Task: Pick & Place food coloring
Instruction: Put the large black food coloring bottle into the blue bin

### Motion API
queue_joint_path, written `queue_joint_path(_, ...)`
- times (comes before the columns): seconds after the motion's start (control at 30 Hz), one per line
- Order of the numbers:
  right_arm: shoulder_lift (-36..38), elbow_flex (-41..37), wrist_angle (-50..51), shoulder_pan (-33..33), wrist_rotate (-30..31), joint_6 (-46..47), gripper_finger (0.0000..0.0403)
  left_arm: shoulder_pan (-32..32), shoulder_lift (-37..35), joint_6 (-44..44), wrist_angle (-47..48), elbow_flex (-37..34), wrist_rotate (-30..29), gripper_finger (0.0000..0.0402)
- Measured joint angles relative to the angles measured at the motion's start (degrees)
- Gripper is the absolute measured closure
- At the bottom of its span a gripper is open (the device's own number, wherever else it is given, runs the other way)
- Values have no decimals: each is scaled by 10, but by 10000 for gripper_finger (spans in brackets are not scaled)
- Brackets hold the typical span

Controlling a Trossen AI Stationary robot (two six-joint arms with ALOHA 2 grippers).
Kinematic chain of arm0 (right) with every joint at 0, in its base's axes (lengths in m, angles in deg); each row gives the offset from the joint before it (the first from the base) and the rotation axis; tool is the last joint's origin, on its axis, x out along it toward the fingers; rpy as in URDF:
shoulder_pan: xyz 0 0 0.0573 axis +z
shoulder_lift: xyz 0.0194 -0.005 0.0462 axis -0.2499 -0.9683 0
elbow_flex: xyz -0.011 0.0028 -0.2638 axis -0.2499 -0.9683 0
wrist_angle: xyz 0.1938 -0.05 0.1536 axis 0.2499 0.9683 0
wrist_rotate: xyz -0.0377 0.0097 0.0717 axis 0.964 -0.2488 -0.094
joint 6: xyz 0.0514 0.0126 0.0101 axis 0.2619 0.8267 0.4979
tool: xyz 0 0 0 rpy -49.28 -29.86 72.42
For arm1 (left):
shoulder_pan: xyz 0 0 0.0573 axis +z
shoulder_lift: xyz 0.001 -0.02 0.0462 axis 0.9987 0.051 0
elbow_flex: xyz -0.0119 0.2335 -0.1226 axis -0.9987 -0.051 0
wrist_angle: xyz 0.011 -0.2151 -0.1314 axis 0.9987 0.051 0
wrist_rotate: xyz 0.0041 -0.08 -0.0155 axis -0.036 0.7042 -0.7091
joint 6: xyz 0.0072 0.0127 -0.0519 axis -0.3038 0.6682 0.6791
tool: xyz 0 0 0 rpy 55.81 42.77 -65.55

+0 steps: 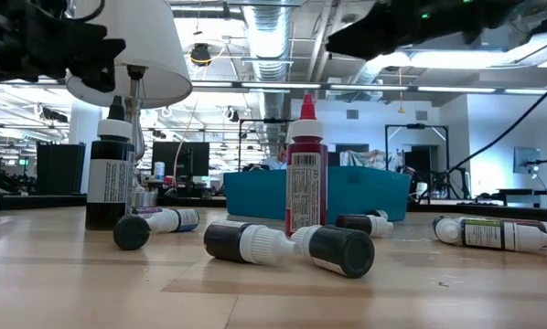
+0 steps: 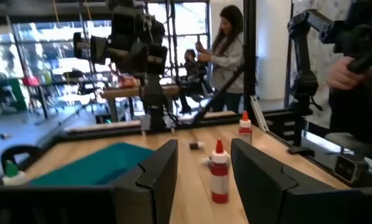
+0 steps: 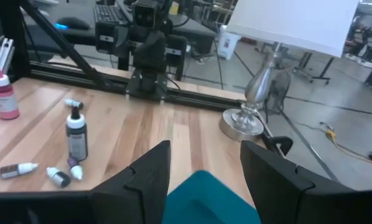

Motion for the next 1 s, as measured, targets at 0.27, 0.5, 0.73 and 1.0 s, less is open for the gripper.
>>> queue_joint_path(0.27,63,-36,6,62,80,2,223,-98,122,-38,-64,29,-127,258)
queue_joint_path(0.5,74,-39,21,107,121,4,225,-140,221,-40,-60,95,-177,258)
queue_joint_path(0.73,72,-39,40,148,165,13,226,-191,347,-32,-72,136,-213,258)
queue_joint_path(1.0,73,-39,43,201,223,13,226,-255,492,-27,-121,170,-281,258)
